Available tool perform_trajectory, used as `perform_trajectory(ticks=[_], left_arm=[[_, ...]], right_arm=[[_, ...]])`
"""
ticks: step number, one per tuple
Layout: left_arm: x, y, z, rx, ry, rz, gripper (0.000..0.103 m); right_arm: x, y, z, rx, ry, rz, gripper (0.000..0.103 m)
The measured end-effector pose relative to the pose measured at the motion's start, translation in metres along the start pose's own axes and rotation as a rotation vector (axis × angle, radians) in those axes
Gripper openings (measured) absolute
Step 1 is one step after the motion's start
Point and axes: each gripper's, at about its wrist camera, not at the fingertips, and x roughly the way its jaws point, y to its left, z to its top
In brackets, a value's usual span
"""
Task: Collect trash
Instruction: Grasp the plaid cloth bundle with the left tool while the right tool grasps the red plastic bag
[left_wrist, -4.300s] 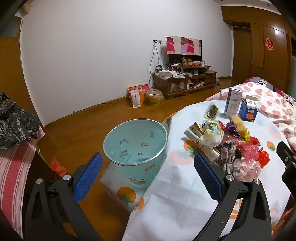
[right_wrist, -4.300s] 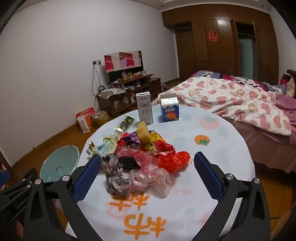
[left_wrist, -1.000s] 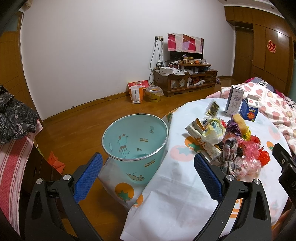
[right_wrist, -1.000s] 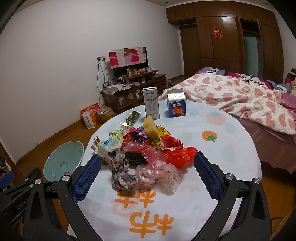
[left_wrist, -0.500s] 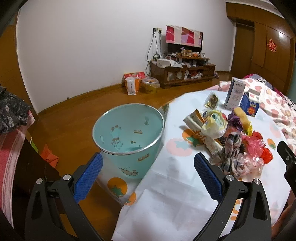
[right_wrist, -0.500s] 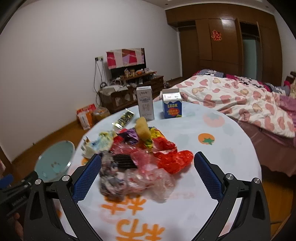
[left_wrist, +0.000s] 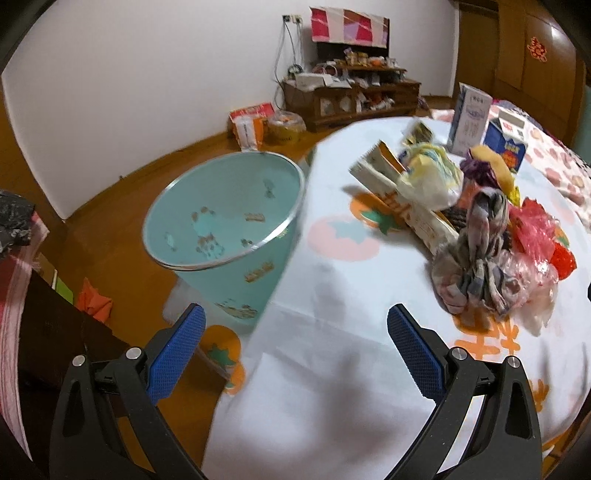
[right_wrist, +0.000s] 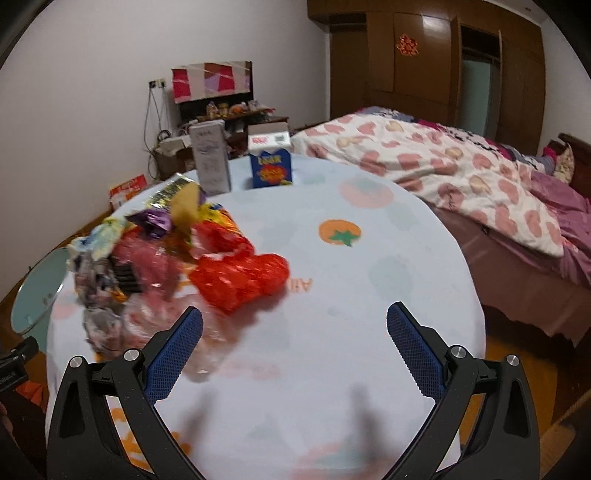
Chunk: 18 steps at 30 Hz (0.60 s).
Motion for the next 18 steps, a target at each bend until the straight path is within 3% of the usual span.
perform_trajectory(ticks=[4,6,8,13,18], left_arm=[[-0.001,-0.01,0.005,0.04,-0.011,-0.037,0.097],[-0.004,-0.017,0.009,0.061,-0.034,-0.051,0.096],[-0.007,-0.023,0.014,0.071,-0.039,-0.083,0.095],[-0.01,-0.05,0.026,0.112,-0.055,-0.173,0.092],[-0.004,-0.083,0.027,0.166,-0.042,-0.243,0.08]], right_arm=[[0.005,-0.001,0.006,-0.004,0.0,0.023,0.097],[0.005,0.002,0.009,-0.019,-0.002,0.041,0.092],[0.01,0.003,0.013,-0.033,0.007,0.054,0.08],[0.02,-0.001,0.015,-0.021,0.033,0.067,0.077],[0.028,-0.002,0.018,-0.023,0.054,0.09,0.072]])
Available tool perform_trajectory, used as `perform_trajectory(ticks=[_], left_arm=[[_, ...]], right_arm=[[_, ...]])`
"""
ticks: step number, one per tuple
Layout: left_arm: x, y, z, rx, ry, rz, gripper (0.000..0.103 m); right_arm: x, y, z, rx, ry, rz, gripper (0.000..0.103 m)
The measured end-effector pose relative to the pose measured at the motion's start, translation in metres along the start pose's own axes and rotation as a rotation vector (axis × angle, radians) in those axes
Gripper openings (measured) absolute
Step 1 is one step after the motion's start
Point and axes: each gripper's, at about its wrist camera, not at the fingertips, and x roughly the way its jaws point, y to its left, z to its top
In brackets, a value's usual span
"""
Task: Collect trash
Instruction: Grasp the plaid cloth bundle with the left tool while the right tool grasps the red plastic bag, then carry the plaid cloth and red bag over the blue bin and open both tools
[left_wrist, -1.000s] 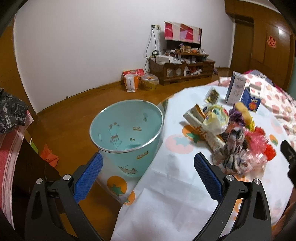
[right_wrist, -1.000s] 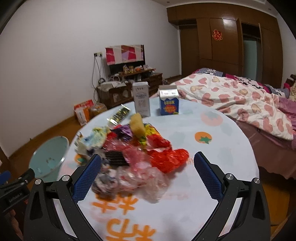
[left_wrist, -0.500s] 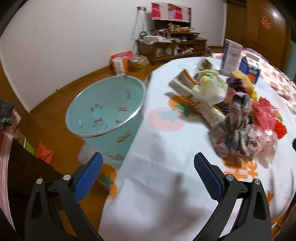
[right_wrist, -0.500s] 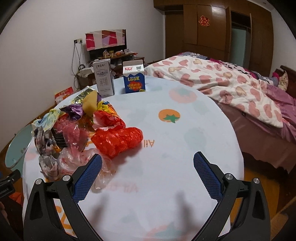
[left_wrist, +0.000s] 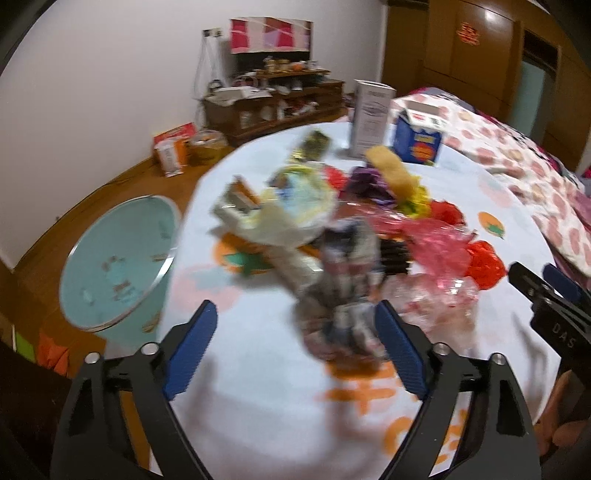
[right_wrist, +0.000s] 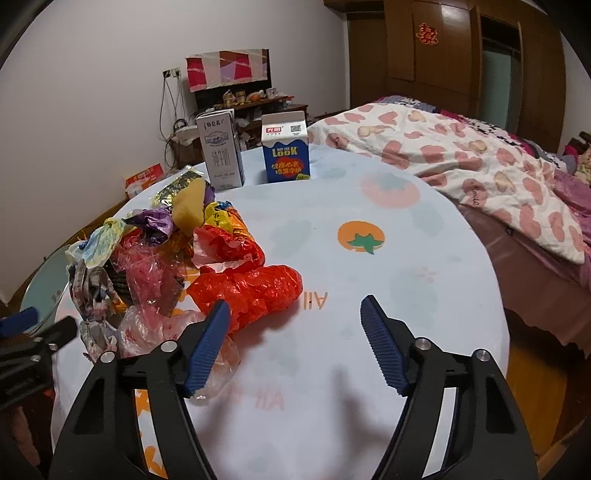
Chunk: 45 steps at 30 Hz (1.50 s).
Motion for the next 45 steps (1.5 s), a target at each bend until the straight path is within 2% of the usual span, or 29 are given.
perform_trajectory(ticks=[2,5,7,9,12,15,17,19,22,28,30,31,32,33,34,35,36,39,40,42,43,44,45], left_arm=[[0.01,-0.011,0.001,0.019,0.02,-0.014,0.075],[0.026,-0.019,0.0,0.022,0.072,-0.057,0.057],[0.031,-0.018,-0.002,0.006,0.101,-0.085,0.051],[0.032,-0.016,-0.004,-0.003,0.101,-0.109,0.036],[0.028,-0.014,-0.004,-0.003,0.07,-0.116,0.027],[0.022,-0.008,-0.003,-0.015,0.05,-0.123,0.025],[0.015,-0.003,-0.002,-0.023,0.029,-0.116,0.024],[0.008,0.001,-0.001,-0.03,0.012,-0.118,0.024],[-0.007,0.006,0.002,-0.029,-0.028,-0.124,0.024],[-0.034,0.019,0.003,-0.036,-0.103,-0.124,0.024],[-0.04,0.023,0.004,-0.038,-0.116,-0.097,0.024],[-0.042,0.025,0.004,-0.039,-0.121,-0.091,0.024],[-0.044,0.028,0.004,-0.041,-0.128,-0.086,0.024],[-0.046,0.032,0.004,-0.049,-0.134,-0.078,0.024],[-0.047,0.035,0.004,-0.053,-0.135,-0.073,0.024],[-0.048,0.039,0.004,-0.059,-0.132,-0.067,0.024],[-0.048,0.044,0.005,-0.066,-0.128,-0.054,0.024],[-0.046,0.053,0.007,-0.077,-0.122,-0.026,0.024],[-0.044,0.055,0.007,-0.081,-0.118,-0.021,0.024],[-0.042,0.06,0.008,-0.091,-0.111,-0.013,0.024],[-0.041,0.06,0.007,-0.091,-0.11,-0.01,0.024],[-0.04,0.061,0.008,-0.093,-0.109,-0.006,0.024],[-0.038,0.062,0.008,-0.094,-0.107,-0.004,0.024]], right_arm=[[0.002,0.0,0.001,0.006,0.005,0.008,0.071],[0.005,0.003,0.003,0.013,0.017,0.046,0.065],[0.01,0.006,0.005,0.012,0.027,0.061,0.064],[0.014,0.008,0.005,0.024,0.045,0.086,0.06],[0.019,0.012,0.005,0.025,0.066,0.113,0.052],[0.03,0.014,0.003,0.042,0.109,0.144,0.037],[0.037,0.013,0.0,0.065,0.153,0.173,0.012],[0.041,0.012,-0.002,0.08,0.177,0.188,0.003],[0.033,0.009,-0.003,0.093,0.156,0.179,0.001],[-0.007,0.013,0.009,0.046,0.039,0.136,0.001],[-0.014,0.013,0.012,0.04,0.017,0.1,0.003],[-0.014,0.012,0.012,0.042,0.014,0.099,0.012],[-0.012,0.012,0.014,0.041,0.019,0.104,0.032],[-0.008,0.012,0.017,0.038,0.018,0.102,0.042],[-0.004,0.013,0.019,0.031,0.014,0.093,0.059],[0.004,0.015,0.021,0.014,0.018,0.072,0.071],[0.015,0.016,0.023,0.004,0.043,0.062,0.074],[0.045,0.021,0.024,-0.005,0.104,0.068,0.075],[0.059,0.022,0.023,-0.012,0.142,0.065,0.073],[0.077,0.018,0.019,0.025,0.212,0.089,0.038],[0.082,0.014,0.016,0.057,0.241,0.11,0.024],[0.079,0.011,0.015,0.066,0.212,0.096,0.015],[0.077,0.01,0.014,0.064,0.212,0.103,0.014]])
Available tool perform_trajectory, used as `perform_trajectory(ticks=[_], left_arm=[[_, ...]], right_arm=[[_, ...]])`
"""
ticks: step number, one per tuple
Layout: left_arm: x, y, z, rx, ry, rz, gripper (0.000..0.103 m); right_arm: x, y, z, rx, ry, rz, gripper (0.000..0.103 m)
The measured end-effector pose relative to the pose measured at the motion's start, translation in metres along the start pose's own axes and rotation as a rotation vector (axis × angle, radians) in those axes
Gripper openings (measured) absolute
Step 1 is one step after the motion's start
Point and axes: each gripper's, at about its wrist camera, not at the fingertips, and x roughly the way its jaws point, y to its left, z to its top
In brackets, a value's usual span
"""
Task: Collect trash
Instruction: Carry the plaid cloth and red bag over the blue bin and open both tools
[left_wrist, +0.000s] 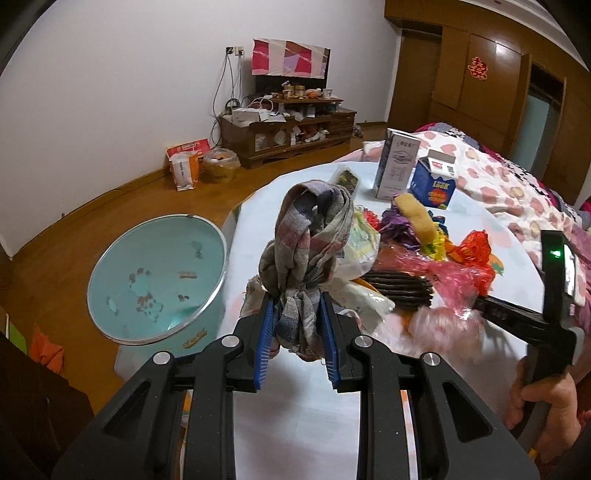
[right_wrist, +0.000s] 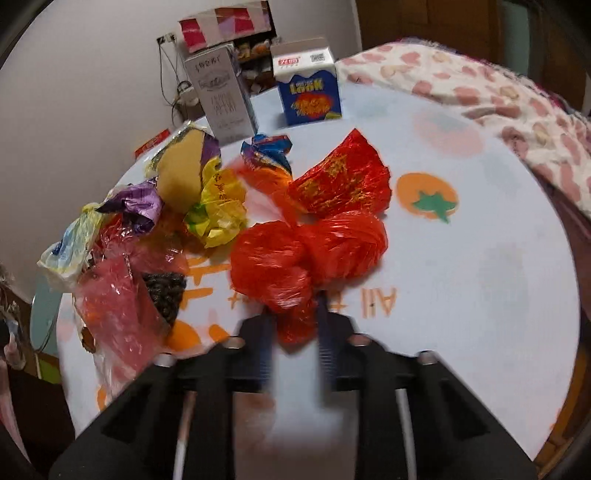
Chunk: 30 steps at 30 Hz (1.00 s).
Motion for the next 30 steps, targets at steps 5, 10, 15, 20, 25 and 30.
perform_trajectory(ticks=[5,10,15,20,25,30], left_arm=[[0.006,0.001,-0.002,-0.006,0.01,0.002,0.024],[0.003,0.006,-0.002,-0.009,0.008,0.054,0.024],[-0.005,0.024,-0.003,-0.027,-0.001,0.111,0.024],[-0.012,0.046,-0.004,-0.053,-0.007,0.164,0.024],[-0.023,0.075,-0.006,-0.083,-0.023,0.231,0.024],[-0.028,0.107,-0.007,-0.123,-0.028,0.289,0.024]], right_arm=[[-0.03,0.0,-0.005,-0.026,-0.089,-0.016,0.013],[-0.073,0.019,0.001,-0.066,-0.222,-0.061,0.013],[-0.098,0.061,0.003,-0.146,-0.283,-0.002,0.013],[-0.095,0.112,-0.009,-0.219,-0.231,0.099,0.013],[-0.088,0.163,-0.021,-0.286,-0.192,0.18,0.013],[-0.08,0.204,-0.027,-0.355,-0.17,0.227,0.013]])
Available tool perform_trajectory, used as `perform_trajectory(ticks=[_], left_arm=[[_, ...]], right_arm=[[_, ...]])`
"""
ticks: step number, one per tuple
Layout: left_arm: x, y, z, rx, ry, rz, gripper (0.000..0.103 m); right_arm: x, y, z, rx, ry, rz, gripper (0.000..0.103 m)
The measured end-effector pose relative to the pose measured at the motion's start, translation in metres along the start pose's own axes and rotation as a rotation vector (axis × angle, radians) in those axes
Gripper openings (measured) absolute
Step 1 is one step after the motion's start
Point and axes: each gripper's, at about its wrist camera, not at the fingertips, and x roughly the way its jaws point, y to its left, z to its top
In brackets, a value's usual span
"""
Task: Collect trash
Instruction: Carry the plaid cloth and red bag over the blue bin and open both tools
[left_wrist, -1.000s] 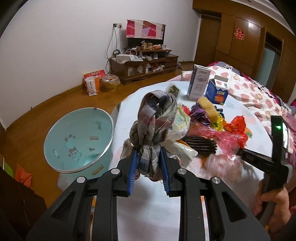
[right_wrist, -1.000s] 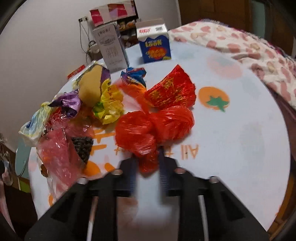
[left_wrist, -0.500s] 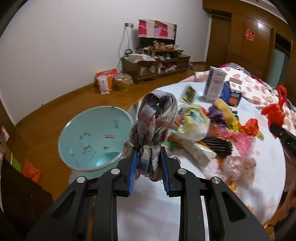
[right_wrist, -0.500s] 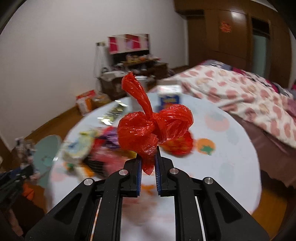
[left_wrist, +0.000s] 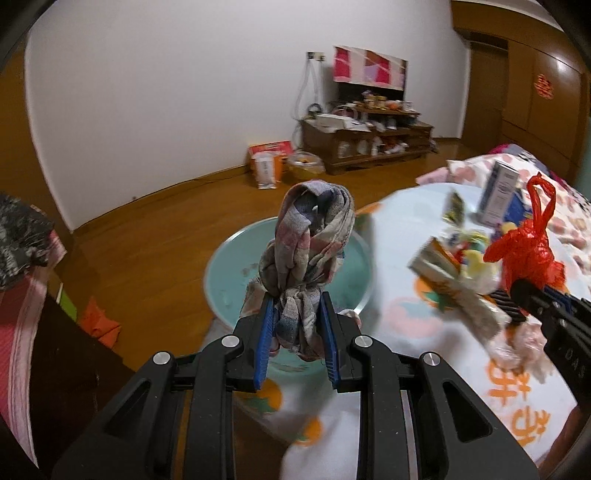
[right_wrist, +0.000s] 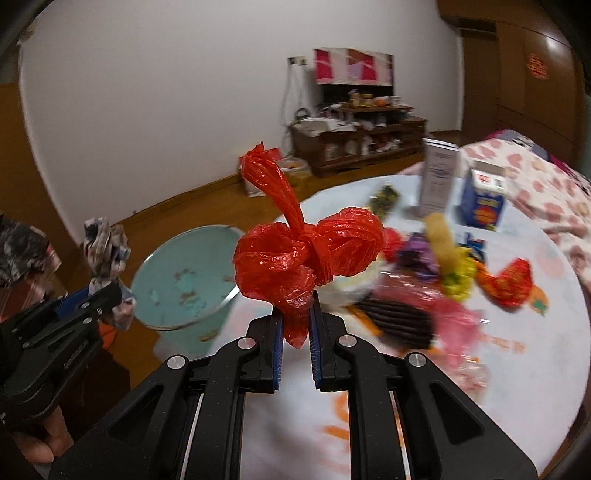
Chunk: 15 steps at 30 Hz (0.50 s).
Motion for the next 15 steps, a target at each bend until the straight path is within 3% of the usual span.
perform_trajectory(ticks=[6,15], left_arm=[[0.01,0.034,0.004,-0.051,0.005,0.052,0.024],[0.034,0.055,0.009,-0.079,0.035,0.107,0.024]], right_arm=[[0.015,0.04,0.004,-0.059,0.017,0.043,0.013],[0.054,0.083,0.015,-0.125,0.066,0.093,0.013]])
